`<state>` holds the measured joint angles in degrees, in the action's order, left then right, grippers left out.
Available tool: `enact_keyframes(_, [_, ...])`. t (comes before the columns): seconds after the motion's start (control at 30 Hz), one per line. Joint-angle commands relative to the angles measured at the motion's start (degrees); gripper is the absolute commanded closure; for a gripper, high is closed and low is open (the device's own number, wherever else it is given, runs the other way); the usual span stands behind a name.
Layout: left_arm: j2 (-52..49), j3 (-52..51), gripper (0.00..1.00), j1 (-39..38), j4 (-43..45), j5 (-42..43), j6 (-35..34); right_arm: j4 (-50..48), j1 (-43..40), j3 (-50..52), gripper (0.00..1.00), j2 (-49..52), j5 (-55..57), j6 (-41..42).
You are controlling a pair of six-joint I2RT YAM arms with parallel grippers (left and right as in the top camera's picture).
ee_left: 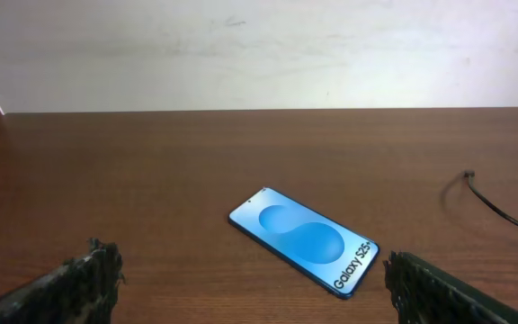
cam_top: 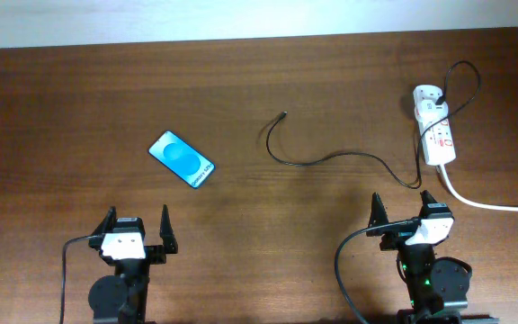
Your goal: Plug charger to phone and switch on socket
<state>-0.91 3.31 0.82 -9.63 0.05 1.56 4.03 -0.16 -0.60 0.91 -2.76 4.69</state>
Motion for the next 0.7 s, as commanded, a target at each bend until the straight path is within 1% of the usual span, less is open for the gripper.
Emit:
enact_keyframes(0.0, [0.5,-0.6,0.01,-0.2,0.2,0.6,0.9,0.3,0.5,0.3,0.01,-0.5,0.5,0.2])
enact_keyframes(0.3, [0.5,-0.6,0.01,-0.2,0.2,0.7,0.9,0.3,0.5,0.3,0.02,-0.5,0.5,0.2])
enact_keyframes(0.37, [0.5,-0.6,0.01,-0.2,0.2,1.3,-0.8,0.3,0.5,0.3,0.02,-0.5,0.5,0.2])
enact_keyframes(0.43, [0.5,-0.5,0.01,-0.2,0.2,4.3,-2.4,0.3,0.5,0.3,0.02,-0.5,0.5,0.2])
enact_keyframes(0.53, [0.5,0.3,0.01,-0.2,0.0,8.8,-2.4,0.3,0.5,0.3,0.02,-0.5,0.5,0.2])
enact_keyframes(0.57, [0.5,1.0,0.01,-0.2,-0.6,9.8,-3.8,0.3,0.5,0.3,0.02,-0.5,0.5,0.2])
enact_keyframes(0.6, [0.2,2.2,0.01,-0.2,-1.3,9.8,-5.9,0.3,0.5,0.3,0.02,-0.5,0.5,0.2])
enact_keyframes(0.67, [-0.6,4.7,0.01,-0.2,-3.2,9.9,-5.9,0.3,0.5,0.3,0.01,-0.5,0.5,0.2])
